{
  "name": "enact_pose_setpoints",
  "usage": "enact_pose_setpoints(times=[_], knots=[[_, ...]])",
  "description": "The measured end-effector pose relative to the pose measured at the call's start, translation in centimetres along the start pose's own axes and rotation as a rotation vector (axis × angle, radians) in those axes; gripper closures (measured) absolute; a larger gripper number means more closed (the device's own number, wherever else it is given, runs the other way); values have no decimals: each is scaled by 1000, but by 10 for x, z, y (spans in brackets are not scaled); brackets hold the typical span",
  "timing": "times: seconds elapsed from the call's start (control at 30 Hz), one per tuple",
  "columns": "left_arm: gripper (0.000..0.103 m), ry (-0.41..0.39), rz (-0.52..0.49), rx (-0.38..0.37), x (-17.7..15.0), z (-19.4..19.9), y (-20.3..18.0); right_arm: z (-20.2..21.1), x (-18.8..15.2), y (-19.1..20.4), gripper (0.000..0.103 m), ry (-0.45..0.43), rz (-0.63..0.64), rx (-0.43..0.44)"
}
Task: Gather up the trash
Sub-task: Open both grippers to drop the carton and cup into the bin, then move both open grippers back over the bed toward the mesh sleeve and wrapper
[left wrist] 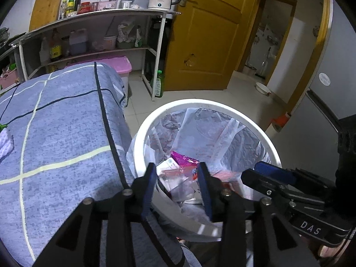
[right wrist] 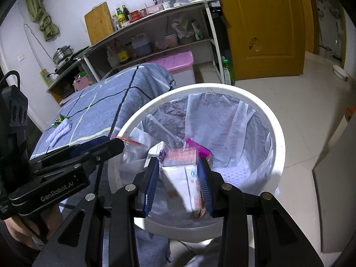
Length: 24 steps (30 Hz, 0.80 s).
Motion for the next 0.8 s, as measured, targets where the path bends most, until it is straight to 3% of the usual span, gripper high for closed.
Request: enact_pose_setpoints(times=[0.8], knots=[[60, -66, 17, 22, -3, 38, 17, 18, 5, 23, 64, -34, 39, 13]])
Point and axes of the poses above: each gripper's, at about its wrist camera, not at the fingertips, and z roughly against the way its jaws point, y to its left, x to its top, the point moved 6 cm from there along -z, roughly the way its jaws point, and after that the axes turned 9 degrees about z, right-handed, at the moved point
